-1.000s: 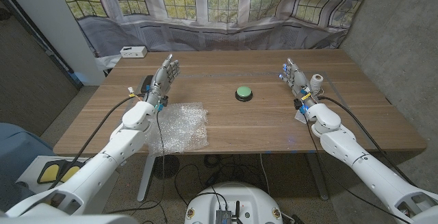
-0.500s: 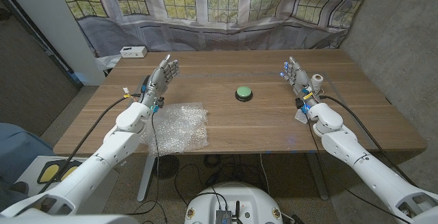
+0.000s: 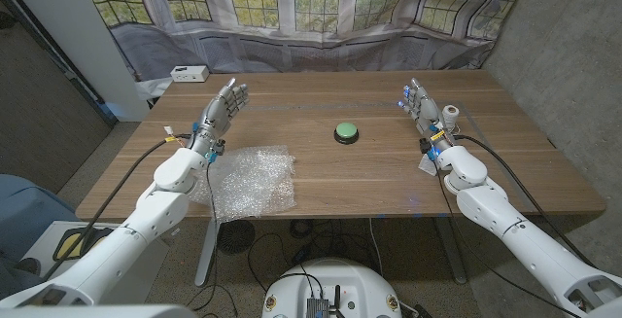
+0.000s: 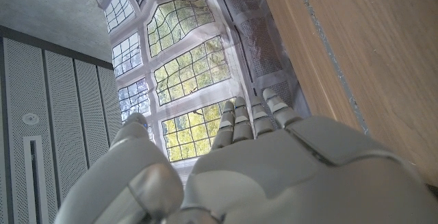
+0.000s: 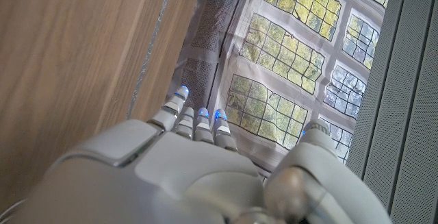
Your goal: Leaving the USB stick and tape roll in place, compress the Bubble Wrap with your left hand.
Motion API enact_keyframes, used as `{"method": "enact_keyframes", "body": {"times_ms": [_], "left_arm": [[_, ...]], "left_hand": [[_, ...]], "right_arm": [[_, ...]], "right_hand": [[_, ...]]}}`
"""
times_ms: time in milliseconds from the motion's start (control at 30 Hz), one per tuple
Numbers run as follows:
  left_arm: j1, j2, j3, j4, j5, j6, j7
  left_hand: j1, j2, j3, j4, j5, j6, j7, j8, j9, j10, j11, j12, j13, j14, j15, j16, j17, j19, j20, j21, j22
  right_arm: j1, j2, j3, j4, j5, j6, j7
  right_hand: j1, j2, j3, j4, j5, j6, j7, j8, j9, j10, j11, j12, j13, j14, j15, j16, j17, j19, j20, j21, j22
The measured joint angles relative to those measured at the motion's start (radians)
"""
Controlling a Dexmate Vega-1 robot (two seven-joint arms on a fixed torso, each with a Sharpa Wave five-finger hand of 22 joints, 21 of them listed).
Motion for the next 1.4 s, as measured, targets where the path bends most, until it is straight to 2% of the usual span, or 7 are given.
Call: {"method": "enact_keyframes", "body": {"times_ms": [633, 1000, 1400], "left_arm": [[0.085, 0.051, -0.046, -0.060, 0.000, -0.048, -0.018], [0.139, 0.077, -0.074, -0.090, -0.004, -0.065, -0.023], [0.199, 0.098, -0.103, -0.123, 0.001, -0.089, -0.022]], "left_hand": [[0.016, 0.016, 0.016, -0.016, -0.004, 0.000, 0.000, -0.001, 0.002, 0.000, 0.000, -0.005, 0.000, 0.009, 0.002, -0.007, 0.000, 0.003, 0.003, -0.004, 0.000], [0.042, 0.042, 0.031, -0.031, -0.004, 0.005, -0.005, -0.007, 0.002, 0.005, -0.005, -0.005, 0.000, 0.009, 0.002, -0.016, 0.000, 0.003, 0.003, -0.012, 0.000], [0.053, 0.042, 0.041, -0.041, -0.004, 0.005, -0.005, -0.013, 0.002, 0.006, -0.004, -0.012, 0.000, 0.012, -0.002, -0.016, 0.000, 0.008, 0.009, -0.012, 0.000]], "right_arm": [[-0.008, -0.011, 0.000, -0.038, -0.012, -0.022, -0.019], [-0.010, -0.014, 0.000, -0.054, -0.020, -0.028, -0.028], [-0.006, -0.010, -0.004, -0.059, -0.028, -0.031, -0.035]], "right_hand": [[0.000, 0.000, 0.000, 0.000, 0.000, 0.000, 0.000, 0.000, 0.000, 0.000, 0.000, -0.005, 0.000, 0.000, 0.000, 0.000, 0.000, 0.000, 0.000, -0.005, 0.000], [0.000, 0.000, 0.000, 0.000, 0.000, 0.000, 0.000, 0.000, 0.000, 0.000, 0.000, -0.005, 0.000, 0.000, 0.000, 0.000, 0.000, 0.000, 0.000, -0.005, 0.000], [0.000, 0.000, 0.000, 0.000, 0.000, 0.000, 0.000, 0.000, 0.000, 0.000, 0.000, -0.005, 0.000, 0.000, 0.000, 0.000, 0.000, 0.000, 0.000, -0.005, 0.000]]}}
